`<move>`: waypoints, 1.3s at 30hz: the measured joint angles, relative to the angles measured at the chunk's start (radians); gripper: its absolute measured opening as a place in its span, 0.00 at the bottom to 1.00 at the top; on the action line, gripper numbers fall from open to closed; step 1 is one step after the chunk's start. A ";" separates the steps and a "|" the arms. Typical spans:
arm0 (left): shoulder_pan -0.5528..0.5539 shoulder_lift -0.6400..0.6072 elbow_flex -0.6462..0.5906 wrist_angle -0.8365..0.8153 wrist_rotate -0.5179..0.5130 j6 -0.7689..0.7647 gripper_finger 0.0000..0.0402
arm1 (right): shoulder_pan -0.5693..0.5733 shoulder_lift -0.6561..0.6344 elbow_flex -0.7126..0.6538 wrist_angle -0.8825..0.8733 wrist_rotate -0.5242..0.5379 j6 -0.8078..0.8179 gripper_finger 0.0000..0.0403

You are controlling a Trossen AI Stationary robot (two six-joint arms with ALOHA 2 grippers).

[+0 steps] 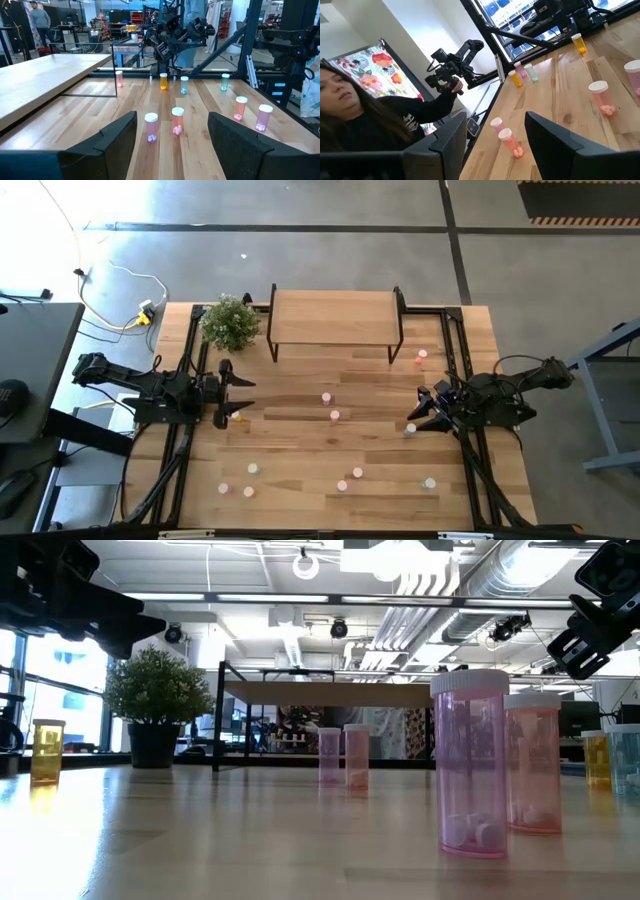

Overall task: Pick and place medicine bottles onto shelf by color
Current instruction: Put the top left orange pill bottle on the shelf

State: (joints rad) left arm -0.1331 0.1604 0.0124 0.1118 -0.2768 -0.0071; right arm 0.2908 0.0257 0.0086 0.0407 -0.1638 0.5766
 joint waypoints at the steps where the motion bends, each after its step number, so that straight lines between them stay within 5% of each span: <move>1: 0.000 0.000 0.000 0.001 0.000 0.000 0.58 | 0.000 0.000 0.000 0.000 0.000 0.000 0.48; 21: 0.000 0.016 0.063 0.134 -0.108 -0.174 0.58 | 0.000 0.000 0.000 0.000 0.000 0.000 0.48; 39: -0.064 0.373 0.624 -0.418 -0.148 -0.323 0.58 | 0.000 0.000 0.000 0.000 0.114 0.000 0.48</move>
State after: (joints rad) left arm -0.1975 0.5333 0.6367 -0.3060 -0.4252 -0.3305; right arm 0.2906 0.0259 0.0088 0.0410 -0.0496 0.5762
